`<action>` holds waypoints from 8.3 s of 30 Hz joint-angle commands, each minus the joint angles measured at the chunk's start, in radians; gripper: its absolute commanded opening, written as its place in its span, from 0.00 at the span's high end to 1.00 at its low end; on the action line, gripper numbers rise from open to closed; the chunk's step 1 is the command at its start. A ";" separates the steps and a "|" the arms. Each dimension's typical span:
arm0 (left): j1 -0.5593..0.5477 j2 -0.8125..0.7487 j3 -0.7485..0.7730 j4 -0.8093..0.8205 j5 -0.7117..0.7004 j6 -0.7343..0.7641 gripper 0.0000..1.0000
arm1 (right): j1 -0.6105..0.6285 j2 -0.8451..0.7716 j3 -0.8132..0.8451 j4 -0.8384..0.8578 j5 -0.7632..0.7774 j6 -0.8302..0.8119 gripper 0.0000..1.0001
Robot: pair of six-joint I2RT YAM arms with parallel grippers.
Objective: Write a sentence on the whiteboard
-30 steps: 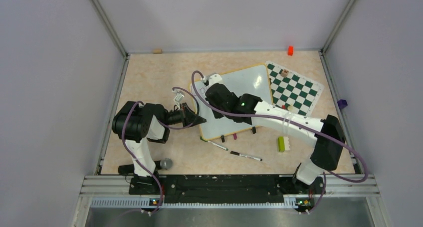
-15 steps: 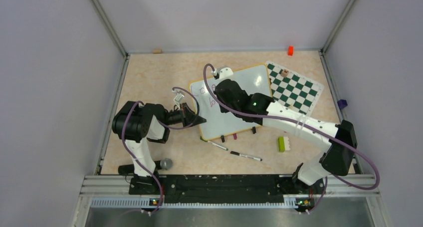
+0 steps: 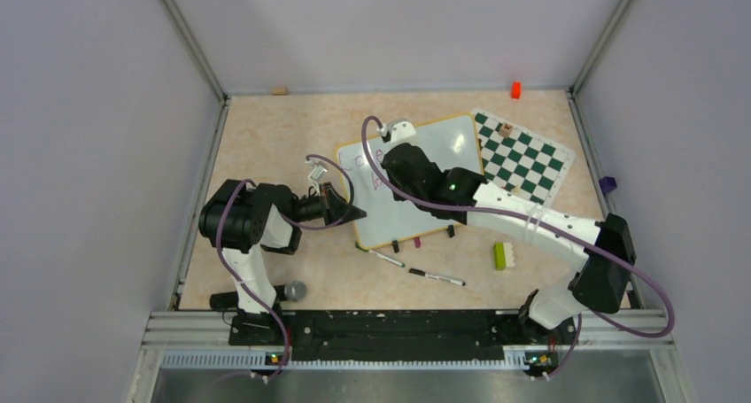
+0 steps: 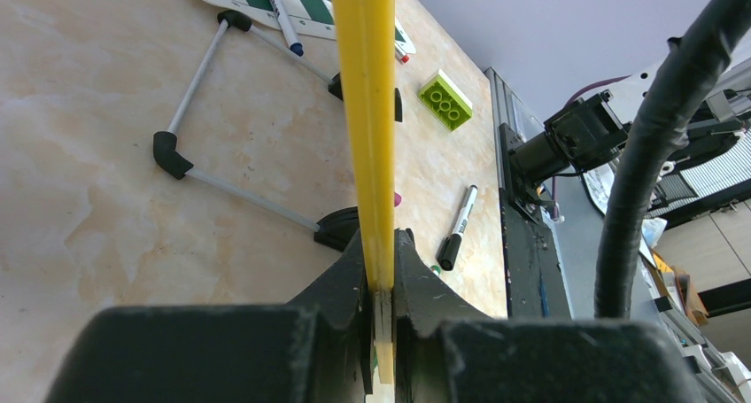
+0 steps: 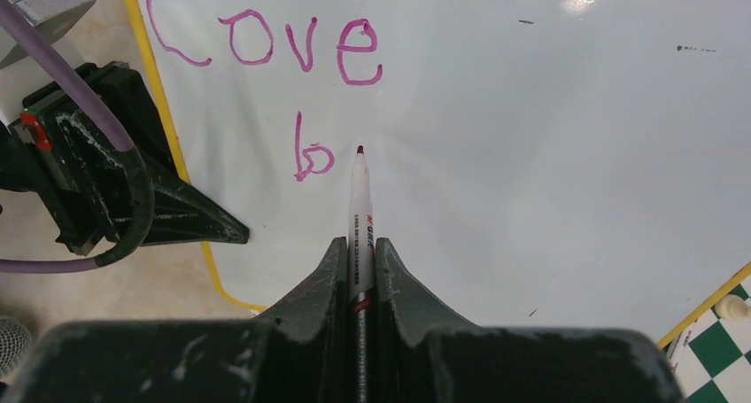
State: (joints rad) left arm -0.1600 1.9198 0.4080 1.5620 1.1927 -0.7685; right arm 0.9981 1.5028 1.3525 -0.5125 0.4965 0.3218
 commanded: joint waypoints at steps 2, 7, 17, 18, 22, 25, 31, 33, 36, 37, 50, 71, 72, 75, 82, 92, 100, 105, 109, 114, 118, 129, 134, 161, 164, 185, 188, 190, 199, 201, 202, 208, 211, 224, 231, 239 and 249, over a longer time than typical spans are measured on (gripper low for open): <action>-0.016 -0.003 -0.003 0.058 0.056 0.073 1.00 | -0.005 -0.016 0.023 0.027 0.026 -0.017 1.00; -0.016 -0.003 -0.001 0.058 0.056 0.073 1.00 | -0.004 0.002 0.037 0.027 0.035 -0.020 1.00; -0.017 -0.005 -0.003 0.058 0.056 0.073 1.00 | -0.004 0.058 0.070 0.026 0.044 -0.024 1.00; -0.016 -0.004 -0.003 0.058 0.056 0.072 1.00 | -0.005 0.062 0.072 0.027 0.051 -0.023 1.00; -0.016 -0.005 -0.003 0.058 0.057 0.073 1.00 | -0.005 0.065 0.077 0.028 0.076 -0.014 1.00; -0.016 -0.005 -0.002 0.058 0.055 0.073 1.00 | -0.005 0.058 0.077 0.040 0.078 -0.013 1.00; -0.017 -0.005 -0.002 0.058 0.058 0.074 1.00 | -0.004 0.074 0.077 0.045 0.069 -0.021 1.00; -0.016 -0.004 -0.003 0.058 0.057 0.075 1.00 | -0.005 0.075 0.076 0.043 0.056 -0.019 1.00; -0.016 -0.004 -0.003 0.058 0.057 0.074 1.00 | -0.005 0.074 0.076 0.035 0.051 -0.019 1.00; -0.016 -0.004 -0.003 0.057 0.058 0.075 1.00 | -0.005 0.070 0.075 0.032 0.053 -0.021 1.00; -0.017 -0.005 -0.003 0.058 0.057 0.074 1.00 | -0.005 0.063 0.061 0.017 0.079 -0.005 1.00; -0.016 -0.006 -0.002 0.058 0.056 0.075 1.00 | -0.005 0.057 0.059 0.035 0.056 -0.002 1.00; -0.017 -0.007 -0.004 0.058 0.057 0.074 1.00 | -0.005 0.053 0.056 0.034 0.059 -0.001 1.00; -0.016 -0.007 -0.002 0.057 0.057 0.074 1.00 | -0.004 0.030 0.049 0.046 0.046 -0.005 1.00; -0.016 -0.006 -0.003 0.058 0.057 0.074 1.00 | -0.005 -0.062 -0.031 0.131 0.008 -0.013 1.00; -0.016 -0.006 -0.003 0.057 0.057 0.075 1.00 | -0.005 -0.024 -0.031 0.080 0.003 -0.004 1.00; -0.016 -0.005 -0.003 0.058 0.058 0.075 1.00 | -0.005 -0.006 -0.033 0.068 0.014 0.000 1.00; -0.016 -0.005 -0.003 0.058 0.057 0.075 1.00 | -0.005 0.009 -0.027 0.069 0.020 -0.003 1.00; -0.017 -0.005 -0.003 0.058 0.057 0.074 1.00 | -0.005 0.023 -0.019 0.069 0.021 -0.003 1.00; -0.016 -0.004 -0.003 0.057 0.058 0.073 1.00 | -0.006 0.035 -0.011 0.073 0.031 -0.007 1.00; -0.016 -0.004 -0.003 0.057 0.056 0.073 1.00 | -0.008 0.039 -0.007 0.072 0.034 -0.009 1.00; -0.017 -0.003 -0.003 0.058 0.057 0.074 1.00 | -0.013 0.040 -0.013 0.073 0.025 -0.013 1.00; -0.016 -0.003 -0.003 0.058 0.057 0.075 1.00 | -0.013 0.025 -0.033 0.061 0.007 -0.002 1.00; -0.016 -0.005 -0.005 0.058 0.058 0.078 1.00 | -0.021 -0.077 -0.054 0.044 0.007 0.009 1.00; -0.017 -0.006 -0.005 0.058 0.057 0.078 1.00 | -0.028 -0.074 -0.055 0.042 0.003 0.005 1.00; -0.016 -0.004 -0.005 0.058 0.056 0.078 1.00 | -0.043 -0.025 -0.019 0.048 -0.005 -0.019 1.00; -0.016 -0.004 -0.005 0.058 0.057 0.077 1.00 | -0.045 -0.020 -0.016 0.048 -0.006 -0.022 1.00; -0.016 -0.002 -0.004 0.058 0.057 0.078 1.00 | -0.047 -0.017 -0.013 0.049 -0.007 -0.024 1.00; -0.017 -0.003 -0.005 0.058 0.057 0.077 1.00 | -0.053 -0.002 -0.005 0.048 -0.016 -0.028 1.00; -0.017 -0.003 -0.004 0.058 0.057 0.078 1.00 | -0.057 0.003 -0.007 0.049 -0.019 -0.027 1.00; -0.016 -0.004 -0.005 0.057 0.057 0.079 1.00 | -0.060 0.004 -0.006 0.047 -0.023 -0.024 1.00; -0.016 -0.005 -0.005 0.058 0.057 0.080 1.00 | -0.066 0.011 -0.011 0.027 -0.037 -0.007 1.00; -0.016 -0.004 -0.004 0.058 0.058 0.079 1.00 | -0.066 0.010 -0.018 0.020 -0.040 -0.003 1.00; -0.016 -0.007 -0.006 0.058 0.057 0.078 1.00 | -0.067 -0.019 -0.058 0.002 -0.097 0.026 1.00; -0.016 -0.008 -0.006 0.058 0.058 0.080 1.00 | -0.066 -0.015 -0.064 -0.005 -0.111 0.026 1.00; -0.016 -0.006 -0.006 0.058 0.056 0.079 1.00 | -0.067 -0.003 -0.034 -0.005 -0.075 0.016 1.00; -0.016 -0.006 -0.005 0.058 0.057 0.080 1.00 | -0.070 0.027 0.008 -0.006 -0.062 -0.002 1.00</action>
State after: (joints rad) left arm -0.1600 1.9198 0.4080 1.5612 1.1923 -0.7685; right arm 0.9451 1.5173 1.3079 -0.5350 0.3988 0.3328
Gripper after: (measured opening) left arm 0.094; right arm 0.095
